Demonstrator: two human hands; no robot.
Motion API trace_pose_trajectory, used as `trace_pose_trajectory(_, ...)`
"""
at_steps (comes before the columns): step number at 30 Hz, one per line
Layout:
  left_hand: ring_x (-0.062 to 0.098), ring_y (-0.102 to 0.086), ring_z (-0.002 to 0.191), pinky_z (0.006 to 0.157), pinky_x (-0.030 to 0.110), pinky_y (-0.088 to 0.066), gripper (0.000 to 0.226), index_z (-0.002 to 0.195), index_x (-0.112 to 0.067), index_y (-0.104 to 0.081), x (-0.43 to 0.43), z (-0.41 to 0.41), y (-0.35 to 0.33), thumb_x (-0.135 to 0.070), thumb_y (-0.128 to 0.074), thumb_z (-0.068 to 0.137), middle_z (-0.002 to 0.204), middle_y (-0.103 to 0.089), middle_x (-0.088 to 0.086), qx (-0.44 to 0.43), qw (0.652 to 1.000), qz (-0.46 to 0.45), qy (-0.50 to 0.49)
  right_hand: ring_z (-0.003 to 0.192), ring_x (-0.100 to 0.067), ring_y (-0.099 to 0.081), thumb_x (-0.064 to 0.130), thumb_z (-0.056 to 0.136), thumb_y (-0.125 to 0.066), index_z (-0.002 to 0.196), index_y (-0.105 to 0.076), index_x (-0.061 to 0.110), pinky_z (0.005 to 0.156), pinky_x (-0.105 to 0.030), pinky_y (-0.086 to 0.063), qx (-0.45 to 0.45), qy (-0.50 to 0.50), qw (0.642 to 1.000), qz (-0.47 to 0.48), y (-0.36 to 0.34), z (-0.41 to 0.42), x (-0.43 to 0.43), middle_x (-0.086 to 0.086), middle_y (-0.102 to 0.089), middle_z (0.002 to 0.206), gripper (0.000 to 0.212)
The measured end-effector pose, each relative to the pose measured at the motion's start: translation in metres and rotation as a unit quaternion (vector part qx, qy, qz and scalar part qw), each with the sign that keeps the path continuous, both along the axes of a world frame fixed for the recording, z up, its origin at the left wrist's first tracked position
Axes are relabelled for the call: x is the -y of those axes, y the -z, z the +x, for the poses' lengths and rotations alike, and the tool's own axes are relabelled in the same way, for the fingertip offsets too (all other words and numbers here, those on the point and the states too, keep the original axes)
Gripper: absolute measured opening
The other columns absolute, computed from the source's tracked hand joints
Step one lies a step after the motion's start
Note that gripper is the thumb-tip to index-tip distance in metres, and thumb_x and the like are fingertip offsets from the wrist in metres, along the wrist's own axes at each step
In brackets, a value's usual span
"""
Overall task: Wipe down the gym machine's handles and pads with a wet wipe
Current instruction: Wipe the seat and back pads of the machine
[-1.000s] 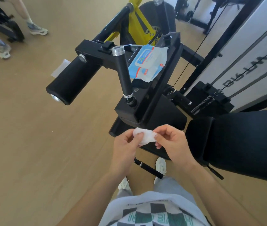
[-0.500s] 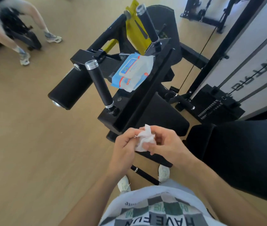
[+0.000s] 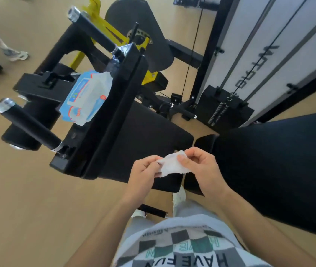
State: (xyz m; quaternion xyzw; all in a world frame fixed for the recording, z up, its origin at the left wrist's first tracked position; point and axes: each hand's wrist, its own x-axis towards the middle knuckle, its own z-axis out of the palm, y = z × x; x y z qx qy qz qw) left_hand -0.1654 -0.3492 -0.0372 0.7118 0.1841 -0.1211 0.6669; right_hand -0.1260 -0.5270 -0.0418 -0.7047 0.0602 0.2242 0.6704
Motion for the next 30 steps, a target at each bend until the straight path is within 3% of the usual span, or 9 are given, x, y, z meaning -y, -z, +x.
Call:
trace_pose_trajectory(2, 0.025, -0.068, 0.089, 0.083, 0.042, -0.060, 0.029, 0.096, -0.005, -0.076, 0.018, 0.010, -0.004, -0.003, -0.048, 0.102, 0.091, -0.070, 0.016, -0.013, 0.999, -0.046, 0.026, 0.093, -0.023, -0.069, 0.022, 0.098, -0.066, 0.097, -0.071, 0.015, 0.080, -0.032, -0.058, 0.000, 0.039, 0.999, 0.006, -0.008, -0.005, 0.019, -0.003, -0.072, 0.095, 0.008)
trace_pose_trajectory(6, 0.024, -0.072, 0.093, 0.081, 0.033, -0.061, 0.025, 0.112, -0.010, -0.073, 0.055, 0.026, -0.010, -0.007, -0.049, 0.106, 0.106, -0.073, 0.009, -0.025, 0.989, -0.111, 0.090, 0.094, -0.019, -0.069, 0.021, 0.098, -0.066, 0.099, -0.067, 0.014, 0.075, -0.032, -0.059, 0.050, 0.127, 0.989, -0.055, -0.023, -0.015, 0.054, 0.002, -0.070, 0.094, 0.007)
trace_pose_trajectory(10, 0.024, -0.073, 0.097, 0.079, 0.031, -0.062, 0.022, 0.115, -0.015, -0.073, 0.094, 0.038, -0.010, -0.015, -0.054, 0.105, 0.108, -0.074, 0.005, -0.001, 0.976, -0.107, 0.192, 0.080, -0.016, -0.067, 0.023, 0.096, -0.070, 0.090, -0.064, 0.023, 0.058, -0.025, -0.055, 0.124, 0.222, 0.951, -0.177, -0.034, -0.036, 0.094, 0.003, -0.067, 0.086, 0.008)
trace_pose_trajectory(13, 0.022, -0.071, 0.089, 0.077, 0.028, -0.060, 0.020, 0.114, -0.018, -0.074, 0.132, 0.044, -0.013, -0.020, -0.057, 0.104, 0.098, -0.074, 0.008, 0.041, 0.959, -0.094, 0.264, 0.068, -0.011, -0.063, 0.022, 0.094, -0.072, 0.084, -0.060, 0.032, 0.053, -0.021, -0.051, 0.160, 0.274, 0.917, -0.244, -0.049, -0.057, 0.127, 0.013, -0.065, 0.077, 0.019)
trace_pose_trajectory(18, 0.014, -0.069, 0.080, 0.076, 0.025, -0.059, 0.018, 0.114, -0.017, -0.074, 0.197, 0.054, -0.027, -0.019, -0.060, 0.102, 0.089, -0.073, -0.004, 0.125, 0.920, -0.113, 0.353, 0.081, -0.017, -0.066, 0.025, 0.091, -0.075, 0.087, -0.065, 0.039, 0.069, -0.031, -0.057, 0.201, 0.318, 0.885, -0.273, -0.078, -0.082, 0.196, 0.012, -0.067, 0.084, 0.017)
trace_pose_trajectory(21, 0.012, -0.070, 0.082, 0.076, 0.025, -0.059, 0.018, 0.115, -0.013, -0.073, 0.236, 0.062, -0.032, -0.012, -0.060, 0.102, 0.093, -0.073, -0.006, 0.173, 0.897, -0.127, 0.387, 0.092, -0.011, -0.067, 0.026, 0.092, -0.074, 0.090, -0.065, 0.048, 0.079, -0.027, -0.055, 0.189, 0.345, 0.874, -0.285, -0.084, -0.089, 0.238, 0.015, -0.069, 0.092, 0.024)
trace_pose_trajectory(24, 0.013, -0.070, 0.086, 0.078, 0.026, -0.059, 0.017, 0.113, -0.016, -0.074, 0.273, 0.066, -0.028, -0.012, -0.062, 0.101, 0.096, -0.074, -0.007, 0.236, 0.885, -0.074, 0.395, 0.091, -0.004, -0.067, 0.023, 0.092, -0.073, 0.086, -0.063, 0.053, 0.077, -0.017, -0.053, 0.184, 0.344, 0.860, -0.329, -0.080, -0.087, 0.273, 0.022, -0.069, 0.092, 0.032)
trace_pose_trajectory(27, 0.008, -0.069, 0.092, 0.082, 0.026, -0.058, 0.015, 0.104, -0.018, -0.075, 0.295, 0.065, -0.013, -0.007, -0.066, 0.098, 0.098, -0.072, -0.009, 0.323, 0.868, 0.025, 0.377, 0.089, -0.013, -0.067, 0.017, 0.093, -0.070, 0.085, -0.064, 0.046, 0.078, -0.024, -0.055, 0.160, 0.330, 0.863, -0.348, -0.059, -0.086, 0.295, 0.014, -0.069, 0.091, 0.031)
trace_pose_trajectory(30, 0.005, -0.064, 0.098, 0.082, 0.018, -0.054, 0.017, 0.099, -0.015, -0.076, 0.304, 0.055, 0.001, -0.001, -0.068, 0.092, 0.105, -0.066, -0.005, 0.399, 0.837, 0.084, 0.366, 0.092, -0.013, -0.067, 0.013, 0.092, -0.064, 0.094, -0.066, 0.045, 0.082, -0.030, -0.055, 0.192, 0.323, 0.863, -0.336, -0.043, -0.089, 0.303, 0.017, -0.070, 0.096, 0.032)
